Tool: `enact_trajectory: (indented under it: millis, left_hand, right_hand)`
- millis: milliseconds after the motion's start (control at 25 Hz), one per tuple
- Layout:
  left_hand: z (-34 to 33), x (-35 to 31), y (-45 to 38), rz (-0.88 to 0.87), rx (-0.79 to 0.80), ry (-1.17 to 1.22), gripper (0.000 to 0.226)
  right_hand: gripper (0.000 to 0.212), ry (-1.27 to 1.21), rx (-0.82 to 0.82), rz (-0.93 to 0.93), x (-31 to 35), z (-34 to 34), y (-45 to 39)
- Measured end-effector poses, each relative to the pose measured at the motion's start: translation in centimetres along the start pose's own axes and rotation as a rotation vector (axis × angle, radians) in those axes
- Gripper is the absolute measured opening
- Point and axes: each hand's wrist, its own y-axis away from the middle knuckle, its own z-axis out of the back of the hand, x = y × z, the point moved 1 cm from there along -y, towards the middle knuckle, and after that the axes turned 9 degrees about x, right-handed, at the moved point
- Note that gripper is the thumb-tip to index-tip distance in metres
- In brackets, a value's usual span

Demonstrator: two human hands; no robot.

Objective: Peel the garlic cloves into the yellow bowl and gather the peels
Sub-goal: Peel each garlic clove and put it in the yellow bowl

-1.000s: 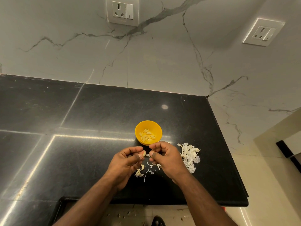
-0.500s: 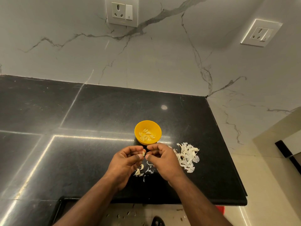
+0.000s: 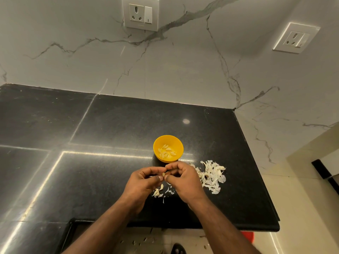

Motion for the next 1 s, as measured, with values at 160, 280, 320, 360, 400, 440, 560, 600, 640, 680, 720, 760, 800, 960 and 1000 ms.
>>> enact_trajectory:
  millis: [160,280,320,360,400,440,560,600,640,680,720,760,800,960,1000]
  left_hand:
    - [-0.1,0.3,0.1,0.002,-0.002,0.065,0.017]
    - [0.1,0.6,0.0,0.015,-0.019,0.163,0.017]
    - [0.2,0.6,0.0,0.024,-0.025,0.189,0.018]
    - [0.4,0.6,0.0,0.032,-0.030,0.206,0.018]
    - [0.5,0.7,0.0,0.038,-0.033,0.218,0.018]
    - [0.5,0.7,0.0,0.044,-0.034,0.224,0.019]
    - [0.5,0.8,-0.1,0.060,-0.038,0.247,0.020]
    - [0.4,0.8,-0.1,0.062,-0.036,0.258,0.021]
    - [0.4,0.8,-0.1,0.062,-0.031,0.267,0.021]
    - [0.3,0.7,-0.1,0.061,-0.026,0.274,0.023]
    - [0.2,0.6,0.0,0.058,-0.018,0.278,0.025]
    - [0.1,0.5,0.1,0.056,-0.011,0.279,0.028]
    - [0.1,0.4,0.2,0.054,-0.007,0.279,0.029]
    - [0.0,0.4,0.4,0.058,-0.030,0.284,0.020]
    - [0.0,0.4,0.4,0.063,-0.034,0.287,0.019]
  right_hand:
    - [0.023,0.021,-0.014,0.022,0.2,0.2,0.2]
    - [0.023,0.065,-0.041,0.008,-0.2,0.6,0.2]
    - [0.023,0.068,-0.057,-0.002,-0.5,0.8,0.1]
    - [0.020,0.061,-0.073,-0.014,-0.7,1.2,0.1]
    - [0.017,0.046,-0.084,-0.027,-0.9,1.5,0.1]
    - [0.012,0.038,-0.086,-0.035,-1.0,1.8,0.1]
    - [0.010,0.085,-0.088,-0.002,-0.7,2.3,0.2]
    - [0.012,0.085,-0.078,0.018,-0.6,2.3,0.2]
    - [0.015,0.068,-0.054,0.032,-0.5,2.2,0.3]
    - [0.016,0.043,-0.022,0.040,-0.4,2.0,0.4]
    - [0.017,0.030,0.006,0.043,-0.3,1.8,0.4]
    - [0.018,0.037,0.022,0.047,-0.3,1.6,0.5]
    - [0.018,0.057,0.027,0.049,-0.3,1.4,0.5]
    - [0.019,0.100,0.045,0.045,0.0,1.3,0.7]
    - [0.018,0.105,0.052,0.051,0.1,1.2,0.8]
